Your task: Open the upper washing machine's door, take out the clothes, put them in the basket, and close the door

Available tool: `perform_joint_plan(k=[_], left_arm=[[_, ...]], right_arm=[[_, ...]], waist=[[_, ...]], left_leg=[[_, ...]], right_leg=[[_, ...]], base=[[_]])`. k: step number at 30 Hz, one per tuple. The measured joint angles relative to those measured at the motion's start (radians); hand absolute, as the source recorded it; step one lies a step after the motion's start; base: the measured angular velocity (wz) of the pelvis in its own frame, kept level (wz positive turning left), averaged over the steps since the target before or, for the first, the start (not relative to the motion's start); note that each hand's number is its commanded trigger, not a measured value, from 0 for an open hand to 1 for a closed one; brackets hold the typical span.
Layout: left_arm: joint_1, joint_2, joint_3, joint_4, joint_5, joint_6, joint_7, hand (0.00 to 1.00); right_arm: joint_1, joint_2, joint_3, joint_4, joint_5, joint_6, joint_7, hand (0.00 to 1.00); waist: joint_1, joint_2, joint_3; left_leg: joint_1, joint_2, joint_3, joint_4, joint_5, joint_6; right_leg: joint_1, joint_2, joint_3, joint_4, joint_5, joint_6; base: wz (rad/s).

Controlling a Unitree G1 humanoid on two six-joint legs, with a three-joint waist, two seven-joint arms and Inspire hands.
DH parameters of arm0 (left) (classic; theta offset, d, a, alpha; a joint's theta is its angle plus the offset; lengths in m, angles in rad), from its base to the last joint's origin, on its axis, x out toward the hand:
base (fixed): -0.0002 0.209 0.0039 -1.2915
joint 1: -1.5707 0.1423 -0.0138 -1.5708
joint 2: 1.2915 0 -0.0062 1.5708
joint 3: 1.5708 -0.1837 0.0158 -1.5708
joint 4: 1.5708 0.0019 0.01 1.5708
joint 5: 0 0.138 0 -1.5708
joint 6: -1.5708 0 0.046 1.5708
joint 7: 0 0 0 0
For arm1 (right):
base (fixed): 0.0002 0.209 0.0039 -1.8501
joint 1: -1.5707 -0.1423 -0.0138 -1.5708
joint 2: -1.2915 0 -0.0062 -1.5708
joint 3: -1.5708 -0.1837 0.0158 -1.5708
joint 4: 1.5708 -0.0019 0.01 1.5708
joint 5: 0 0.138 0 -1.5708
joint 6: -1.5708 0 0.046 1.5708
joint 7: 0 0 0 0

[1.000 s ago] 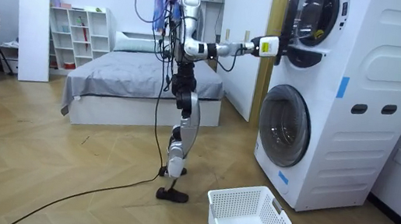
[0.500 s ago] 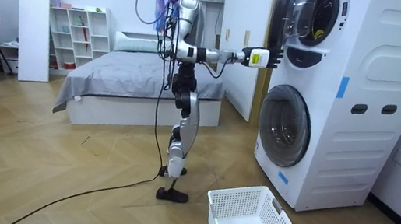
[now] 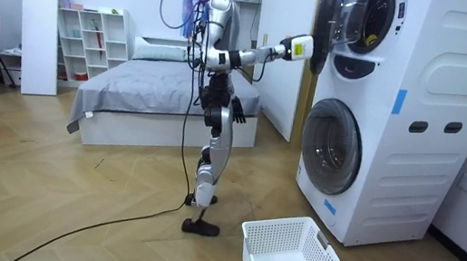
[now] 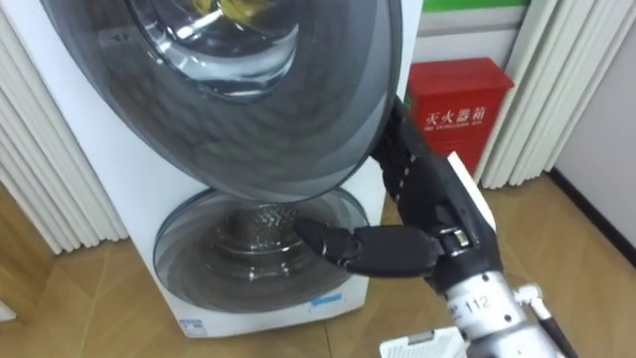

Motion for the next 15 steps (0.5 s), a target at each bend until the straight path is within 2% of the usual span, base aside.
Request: perform_joint_plan(k=[4,9,11,15], left_arm=[[0.003,0.006,-0.028,0.005,0.002,0.001,0.000,0.00],[0.006,0.009,-0.027,0.009,0.003,0.000,0.000,0.00],[0.006,0.011,-0.027,0.024,0.004,-0.002,0.001,0.00],[0.021,0.016,-0.031,0.026,0.004,0.001,0.001,0.00]], right_arm=[[-0.016,0.009,0.011,-0.001,0.001,0.015,-0.001,0.00],[-0.018,0.024,0.018,-0.001,0.002,0.031,-0.015,0.00],[-0.018,0.029,0.021,-0.001,0.003,0.037,-0.036,0.00],[-0.022,0.038,0.024,-0.001,0.019,0.044,-0.039,0.00]], waist=[[0.019,-0.003,0.0004],[0.046,-0.016,-0.0008],[0.055,-0.023,-0.0045],[0.063,-0.035,-0.0062]], left_leg=[[0.002,0.009,-0.001,0.002,-0.001,-0.005],[0.003,0.020,-0.002,0.003,-0.001,-0.014],[0.003,0.023,-0.002,0.004,-0.001,-0.017],[-0.002,0.030,-0.003,0.005,0.001,-0.024]], right_leg=[[-0.001,0.008,0.001,0.005,0.003,-0.004],[-0.002,0.017,-0.002,0.012,0.003,-0.005],[-0.002,0.020,-0.005,0.012,0.004,-0.007],[-0.007,0.024,-0.029,0.012,0.007,-0.011]], base=[[-0.03],[-0.02],[0.00],[-0.01]])
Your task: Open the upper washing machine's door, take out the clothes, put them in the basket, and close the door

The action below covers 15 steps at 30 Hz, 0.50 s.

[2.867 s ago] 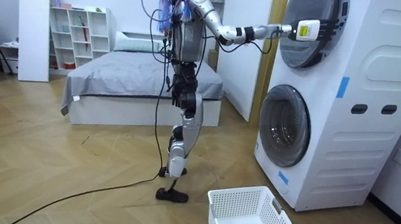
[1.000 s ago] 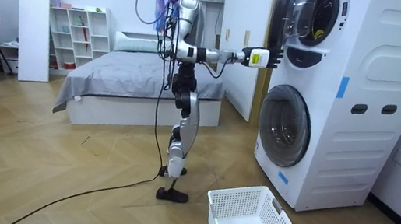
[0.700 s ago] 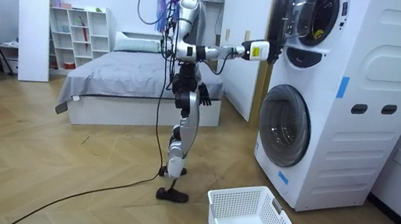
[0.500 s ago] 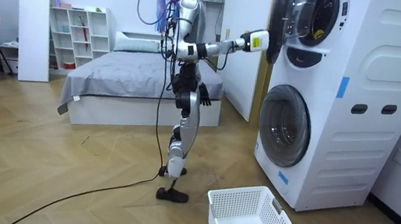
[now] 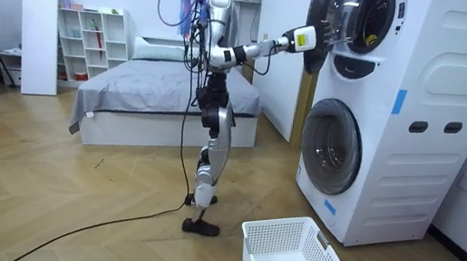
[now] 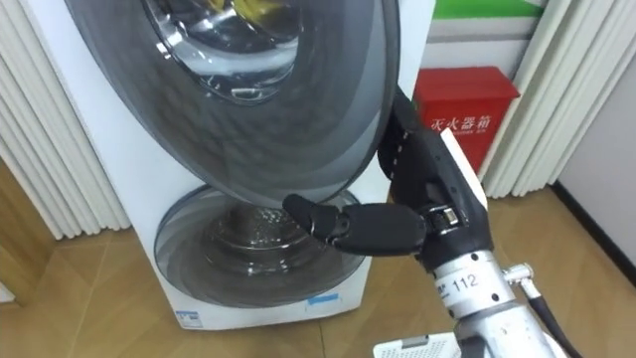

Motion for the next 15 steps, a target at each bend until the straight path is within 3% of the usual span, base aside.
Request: perform_joint_plan(k=[5,11,15], left_arm=[[-0.011,0.005,-0.024,-0.001,0.010,0.004,0.000,0.00],[-0.016,0.015,-0.025,-0.005,0.021,0.016,-0.002,0.00],[-0.005,0.031,-0.036,-0.008,0.021,0.029,-0.002,0.00]], right_arm=[[-0.054,0.041,0.016,0.001,0.002,0.047,-0.032,0.00],[-0.081,0.074,0.029,0.002,-0.015,0.058,-0.034,0.00],[-0.127,0.080,0.109,0.003,-0.045,0.066,-0.021,0.00]], waist=[[0.015,0.000,0.0002],[0.051,-0.009,-0.0002],[0.063,-0.021,-0.0048]], left_leg=[[-0.028,0.004,-0.001,0.015,0.003,-0.003],[-0.046,0.009,-0.001,0.014,0.008,-0.010],[-0.046,0.017,-0.025,0.018,0.017,-0.021]], right_leg=[[-0.029,0.000,-0.025,0.001,0.011,-0.017],[-0.047,-0.002,-0.069,0.001,0.014,-0.034],[-0.040,-0.002,-0.095,-0.002,0.012,-0.041]], base=[[-0.11],[-0.06],[0.14]])
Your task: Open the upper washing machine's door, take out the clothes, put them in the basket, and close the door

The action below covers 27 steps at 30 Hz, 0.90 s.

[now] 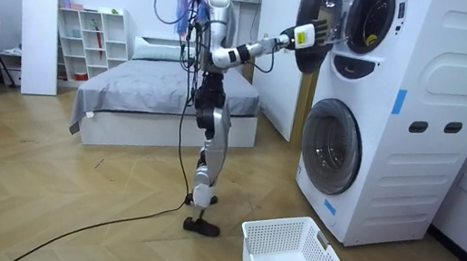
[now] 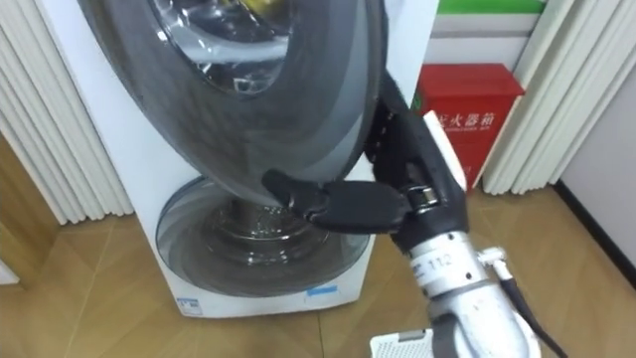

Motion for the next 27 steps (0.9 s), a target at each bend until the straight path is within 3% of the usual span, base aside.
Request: perform_joint_plan(k=[3,9,23,27], left_arm=[[0.003,-0.001,-0.009,0.000,0.000,0.018,-0.001,0.00],[0.000,0.001,-0.009,-0.028,0.001,0.024,-0.001,0.00],[-0.003,0.001,-0.010,-0.035,-0.001,0.038,-0.001,0.00],[-0.010,0.001,-0.009,-0.044,-0.001,0.038,-0.001,0.00]], right_arm=[[-0.004,-0.013,0.062,-0.018,-0.022,-0.001,0.024,0.00],[-0.012,-0.021,0.066,-0.018,-0.030,0.014,0.024,0.00],[-0.012,-0.017,0.092,-0.018,-0.026,0.016,0.035,0.00],[-0.016,-0.014,0.131,-0.018,-0.004,0.016,0.051,0.00]], waist=[[-0.010,-0.002,0.0003],[-0.007,-0.022,-0.0007],[0.001,-0.021,-0.0006],[0.034,-0.023,-0.0002]], left_leg=[[-0.001,0.002,-0.021,-0.001,0.007,-0.007],[-0.010,0.004,-0.057,0.000,0.021,-0.016],[-0.036,0.015,-0.129,0.017,0.040,-0.039],[-0.038,0.019,-0.136,0.008,0.067,-0.049]], right_leg=[[0.004,0.001,-0.016,0.000,-0.004,-0.008],[0.004,0.000,-0.044,0.003,-0.013,-0.025],[0.016,0.009,-0.110,0.002,-0.020,-0.053],[0.013,0.011,-0.129,0.004,-0.037,-0.059]], base=[[0.12],[0.11],[0.13],[0.15]])
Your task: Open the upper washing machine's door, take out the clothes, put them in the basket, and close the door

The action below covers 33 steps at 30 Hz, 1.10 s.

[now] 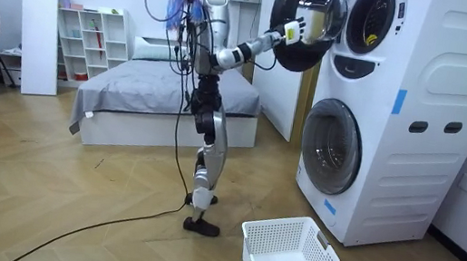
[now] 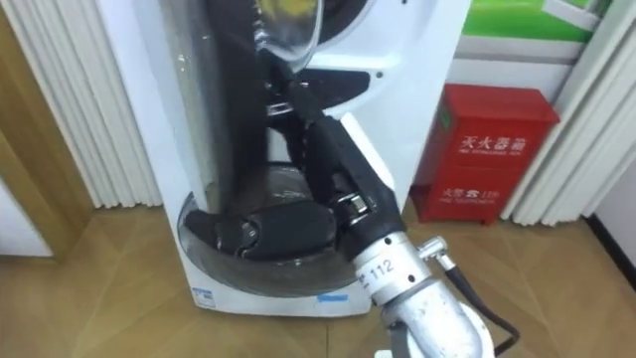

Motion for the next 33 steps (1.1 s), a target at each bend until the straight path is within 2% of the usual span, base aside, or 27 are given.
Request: perform_joint_plan(k=[3,4,5,7,10,12,13,16,19,21,33], left_arm=[[-0.005,0.004,0.004,-0.011,-0.001,-0.001,0.000,0.00],[-0.007,0.005,0.004,-0.014,-0.001,-0.001,0.000,0.00],[-0.006,0.005,0.004,-0.014,-0.001,-0.001,0.000,0.00],[-0.008,0.004,0.006,-0.018,-0.001,-0.001,0.000,0.00],[-0.007,0.001,0.039,-0.020,-0.008,-0.001,0.000,0.00],[-0.005,-0.001,0.056,-0.017,-0.021,-0.001,0.000,0.00],[-0.004,-0.002,0.071,-0.016,-0.022,-0.001,0.000,0.00],[-0.013,-0.002,0.082,-0.016,-0.031,-0.003,0.000,0.00],[-0.023,-0.002,0.082,-0.016,-0.062,-0.009,0.000,0.00],[-0.026,-0.002,0.082,-0.015,-0.062,-0.010,0.000,0.00],[-0.056,-0.002,0.082,0.025,-0.062,-0.018,0.000,0.00]], right_arm=[[-0.042,-0.001,0.041,0.002,0.001,0.012,0.041,0.00],[-0.079,0.000,0.064,0.012,0.001,0.015,0.066,0.00],[-0.106,0.000,0.078,0.017,0.002,0.015,0.083,0.00],[-0.214,0.008,0.150,0.025,0.037,0.004,0.152,0.00],[-0.262,0.014,0.159,0.073,0.039,0.003,0.163,0.00],[-0.263,0.013,0.168,0.072,0.052,0.002,0.204,0.00],[-0.263,0.016,0.175,0.073,0.064,0.001,0.228,0.00],[-0.263,0.014,0.178,0.072,0.095,-0.008,0.254,0.00],[-0.263,0.014,0.179,0.072,0.119,-0.018,0.267,0.00],[-0.263,0.013,0.180,0.073,0.120,-0.018,0.273,0.00],[-0.263,-0.003,0.208,0.073,0.117,-0.028,0.291,0.00]], waist=[[0.018,-0.012,0.0017],[0.034,-0.017,0.0021],[0.041,-0.019,0.0012],[0.083,-0.022,-0.0009],[0.121,-0.035,-0.0073],[0.141,-0.037,-0.0041],[0.148,-0.035,0.0034],[0.161,-0.033,0.0078],[0.164,-0.032,0.0176],[0.164,-0.033,0.0210],[0.162,-0.029,0.0233]], left_leg=[[-0.015,0.000,0.000,-0.001,0.022,-0.002],[-0.020,0.001,0.000,-0.002,0.025,-0.004],[-0.023,0.001,-0.001,-0.001,0.025,-0.004],[-0.029,0.002,-0.003,0.001,0.025,-0.005],[-0.028,-0.008,-0.030,0.001,0.021,-0.009],[-0.022,-0.015,-0.032,0.000,0.018,-0.005],[-0.016,-0.020,-0.034,-0.001,0.015,0.000],[-0.021,-0.028,-0.037,-0.001,0.009,0.007],[-0.033,-0.035,-0.040,-0.001,0.006,0.011],[-0.034,-0.038,-0.040,-0.002,0.005,0.013],[-0.033,-0.048,-0.038,-0.016,0.001,0.017]], right_leg=[[-0.005,-0.001,-0.034,0.000,-0.006,-0.012],[-0.006,0.001,-0.046,-0.001,-0.003,-0.025],[-0.006,0.002,-0.052,-0.001,-0.002,-0.030],[0.004,0.004,-0.077,-0.009,-0.006,-0.035],[0.031,0.004,-0.094,-0.027,-0.013,-0.026],[0.045,0.002,-0.093,-0.035,-0.017,-0.019],[0.056,-0.002,-0.097,-0.036,-0.020,-0.013],[0.057,-0.011,-0.102,-0.033,-0.025,-0.003],[0.051,-0.016,-0.103,-0.034,-0.025,0.004],[0.050,-0.019,-0.103,-0.035,-0.027,0.008],[0.044,-0.029,-0.099,-0.034,-0.031,0.017]], base=[[0.30],[0.38],[0.35],[0.42],[0.60],[0.29],[0.14],[0.07],[0.03],[0.00],[0.01]])
